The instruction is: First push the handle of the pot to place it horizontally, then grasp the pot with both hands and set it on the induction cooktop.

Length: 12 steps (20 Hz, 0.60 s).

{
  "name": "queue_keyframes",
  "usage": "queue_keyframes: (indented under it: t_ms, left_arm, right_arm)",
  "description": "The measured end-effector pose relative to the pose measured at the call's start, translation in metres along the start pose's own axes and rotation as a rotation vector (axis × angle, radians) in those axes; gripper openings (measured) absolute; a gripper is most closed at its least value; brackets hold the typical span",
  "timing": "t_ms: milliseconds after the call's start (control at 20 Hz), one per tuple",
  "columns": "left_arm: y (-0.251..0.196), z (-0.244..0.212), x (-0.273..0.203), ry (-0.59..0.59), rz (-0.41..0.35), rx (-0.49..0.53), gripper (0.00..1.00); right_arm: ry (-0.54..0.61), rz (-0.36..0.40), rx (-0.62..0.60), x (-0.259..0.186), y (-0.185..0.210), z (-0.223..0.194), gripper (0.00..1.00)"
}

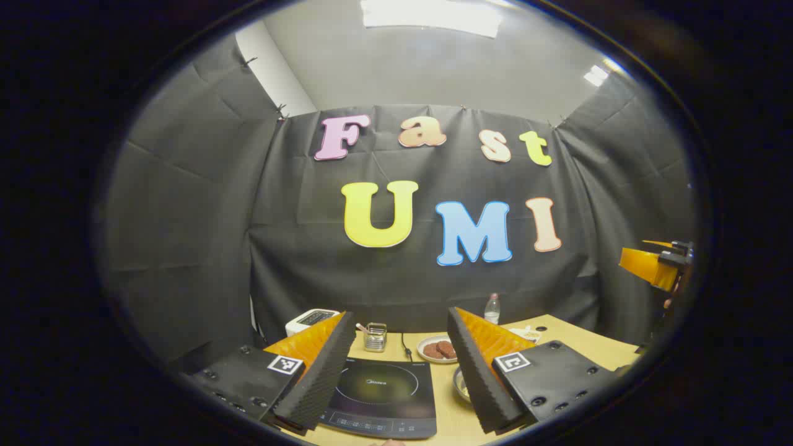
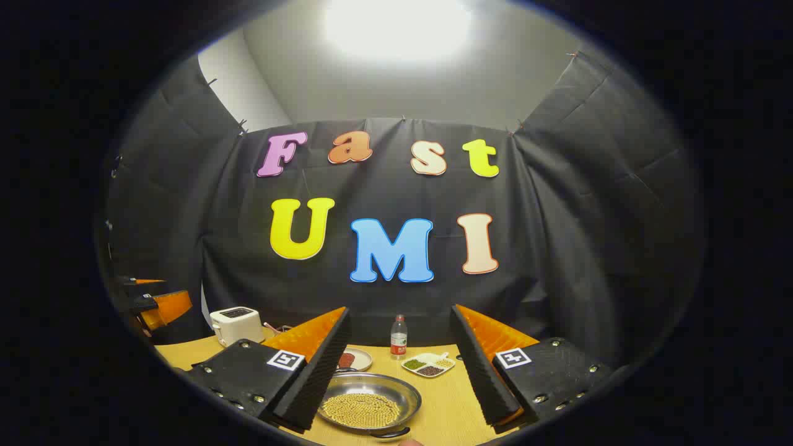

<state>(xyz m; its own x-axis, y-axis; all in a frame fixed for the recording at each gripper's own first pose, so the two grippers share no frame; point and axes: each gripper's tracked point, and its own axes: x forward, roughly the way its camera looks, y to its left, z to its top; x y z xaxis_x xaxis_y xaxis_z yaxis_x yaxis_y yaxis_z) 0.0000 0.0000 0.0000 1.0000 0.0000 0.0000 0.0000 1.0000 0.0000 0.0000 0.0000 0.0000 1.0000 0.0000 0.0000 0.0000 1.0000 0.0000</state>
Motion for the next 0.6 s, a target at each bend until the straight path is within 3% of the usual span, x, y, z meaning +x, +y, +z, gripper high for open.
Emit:
queue_keyframes:
  t_ms: [600]
  left_arm:
    - [0.015, -0.005, -0.001, -0.005, -0.004, 0.01, 0.97]
  right_arm:
    - [0.017, -0.038, 0.007, 0.005, 0.001, -0.005, 0.96]
